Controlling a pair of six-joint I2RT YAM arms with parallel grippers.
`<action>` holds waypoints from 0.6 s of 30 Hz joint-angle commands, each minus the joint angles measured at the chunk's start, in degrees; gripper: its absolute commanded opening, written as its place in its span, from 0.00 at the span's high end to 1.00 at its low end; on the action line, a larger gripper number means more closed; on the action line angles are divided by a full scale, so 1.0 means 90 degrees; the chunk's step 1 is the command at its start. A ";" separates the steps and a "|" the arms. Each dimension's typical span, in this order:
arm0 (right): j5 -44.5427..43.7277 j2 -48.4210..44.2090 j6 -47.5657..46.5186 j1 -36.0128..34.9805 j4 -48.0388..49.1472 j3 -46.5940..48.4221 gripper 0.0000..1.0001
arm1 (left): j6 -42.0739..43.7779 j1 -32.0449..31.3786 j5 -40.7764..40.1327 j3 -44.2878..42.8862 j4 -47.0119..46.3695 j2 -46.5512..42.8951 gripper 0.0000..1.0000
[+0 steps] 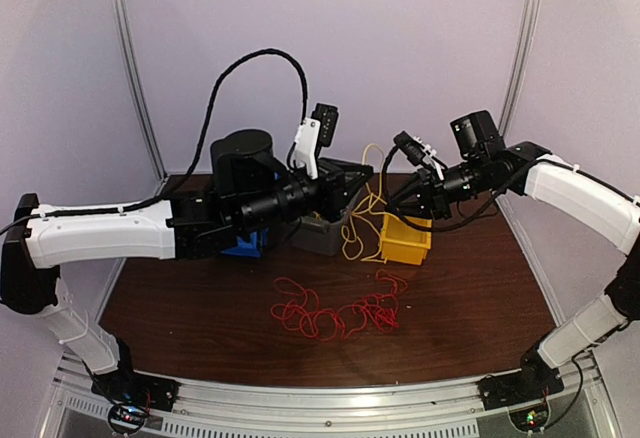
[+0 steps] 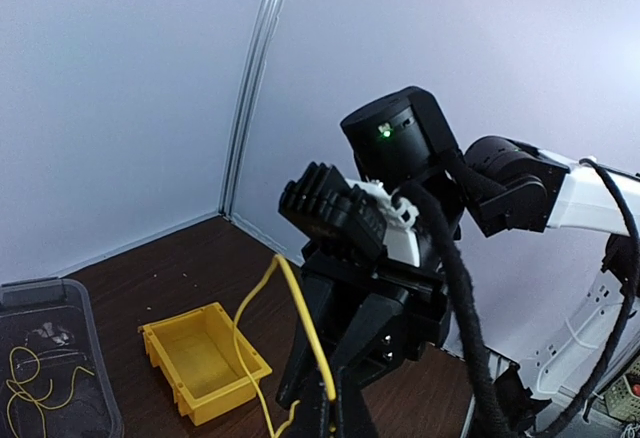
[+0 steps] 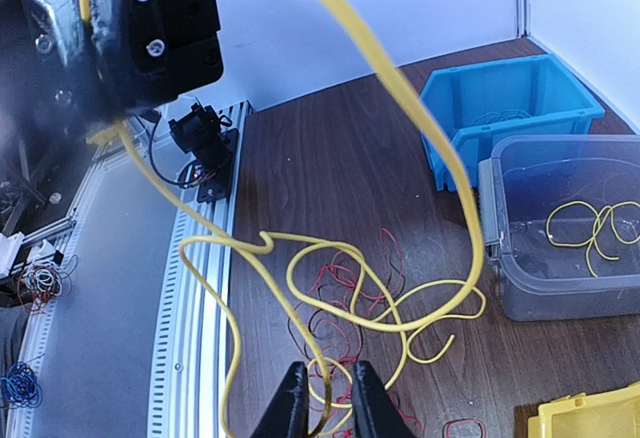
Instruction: Untangle the cables
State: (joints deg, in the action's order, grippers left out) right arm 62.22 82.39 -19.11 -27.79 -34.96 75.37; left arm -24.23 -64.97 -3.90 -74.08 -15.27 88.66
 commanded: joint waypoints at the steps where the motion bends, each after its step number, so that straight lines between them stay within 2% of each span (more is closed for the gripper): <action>1: 0.0181 -0.0024 -0.0230 -0.0027 -0.0370 0.0039 0.88 | -0.0013 0.0020 -0.0174 0.0284 -0.0548 -0.0184 1.00; 5: 0.0275 0.0182 -0.0441 -0.0026 -0.0641 0.0140 1.00 | 0.0078 0.0018 -0.0298 0.0277 -0.0542 -0.0143 1.00; 12: 0.0021 -0.0092 -0.0288 0.0004 -0.0500 0.0497 1.00 | 0.0099 0.0012 -0.0576 0.0475 -0.0511 0.0016 1.00; 13: -0.0029 -0.0109 -0.0298 0.0012 -0.0580 0.0615 1.00 | 0.0069 0.0017 -0.0659 0.0460 -0.0442 0.0055 0.91; 15: -0.0117 -0.0128 -0.0376 0.0013 -0.0808 0.0900 1.00 | -0.0071 0.0016 -0.0907 0.0383 -0.0159 0.0158 0.57; 16: -0.0166 -0.0144 -0.0398 0.0014 -0.0877 0.1022 1.00 | -0.0164 0.0012 -0.1044 0.0372 -0.0038 0.0195 0.43; 18: -0.0261 -0.0222 -0.0331 0.0026 -0.0854 0.1159 1.00 | -0.0323 0.0012 -0.1231 0.0510 0.0035 0.0186 0.35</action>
State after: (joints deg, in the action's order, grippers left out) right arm 61.73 83.42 -22.22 -27.77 -41.43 82.04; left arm -24.82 -64.97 -10.24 -70.57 -15.94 89.52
